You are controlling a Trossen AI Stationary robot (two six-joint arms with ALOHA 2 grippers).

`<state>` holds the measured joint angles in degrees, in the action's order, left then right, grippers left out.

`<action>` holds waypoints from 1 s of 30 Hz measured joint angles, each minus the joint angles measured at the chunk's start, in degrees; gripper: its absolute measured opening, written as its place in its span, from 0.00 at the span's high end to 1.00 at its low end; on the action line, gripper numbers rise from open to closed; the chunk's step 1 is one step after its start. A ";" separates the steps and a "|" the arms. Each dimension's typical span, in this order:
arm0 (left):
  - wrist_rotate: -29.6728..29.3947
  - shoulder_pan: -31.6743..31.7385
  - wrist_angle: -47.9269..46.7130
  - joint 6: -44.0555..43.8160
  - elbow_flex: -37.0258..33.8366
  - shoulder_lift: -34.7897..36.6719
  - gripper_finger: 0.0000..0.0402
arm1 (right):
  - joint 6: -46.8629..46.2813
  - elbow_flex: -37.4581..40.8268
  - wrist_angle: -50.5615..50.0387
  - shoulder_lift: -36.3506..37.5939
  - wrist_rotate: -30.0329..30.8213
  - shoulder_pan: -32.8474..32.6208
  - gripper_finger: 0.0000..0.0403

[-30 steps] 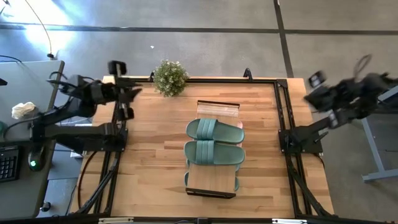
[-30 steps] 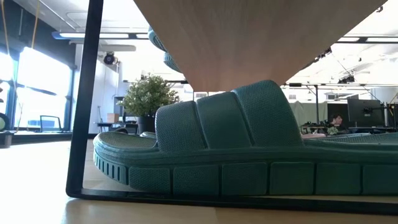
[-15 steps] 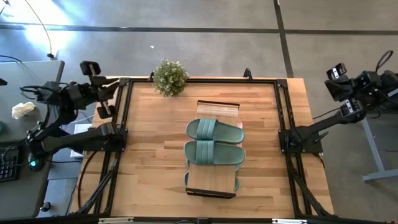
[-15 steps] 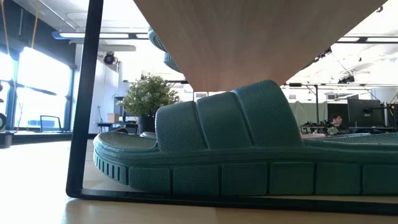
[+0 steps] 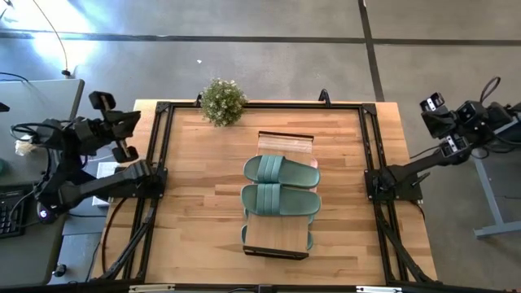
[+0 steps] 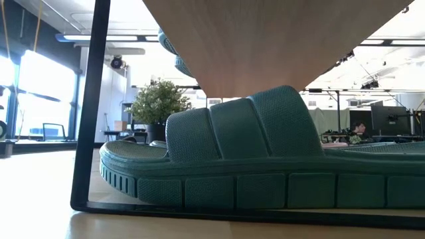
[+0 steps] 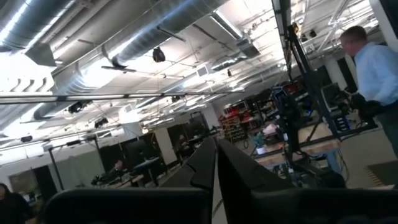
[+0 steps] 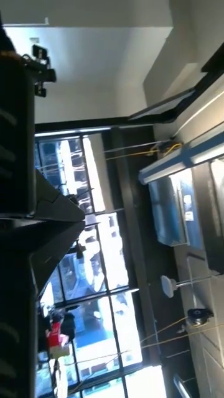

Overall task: Pick and place slides into the shelf
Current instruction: Return to Home Position

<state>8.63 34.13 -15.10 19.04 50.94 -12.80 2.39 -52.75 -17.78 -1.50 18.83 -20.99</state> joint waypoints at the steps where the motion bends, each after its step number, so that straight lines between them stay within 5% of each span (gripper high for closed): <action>1: -0.22 0.00 -0.79 -0.21 0.00 0.66 0.97 | 0.00 1.17 1.20 0.87 -0.28 0.00 1.00; 10: -1.69 0.00 -6.18 -1.35 0.00 4.75 0.99 | -1.08 7.37 6.52 1.15 -1.10 0.02 1.00; 30: -3.83 0.00 -15.09 -3.93 -0.13 12.44 1.00 | -13.21 34.79 37.47 1.20 -3.23 0.00 1.00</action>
<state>4.80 34.13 -30.19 15.11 50.81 -0.36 -10.82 -17.96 19.69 -0.30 15.60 -20.99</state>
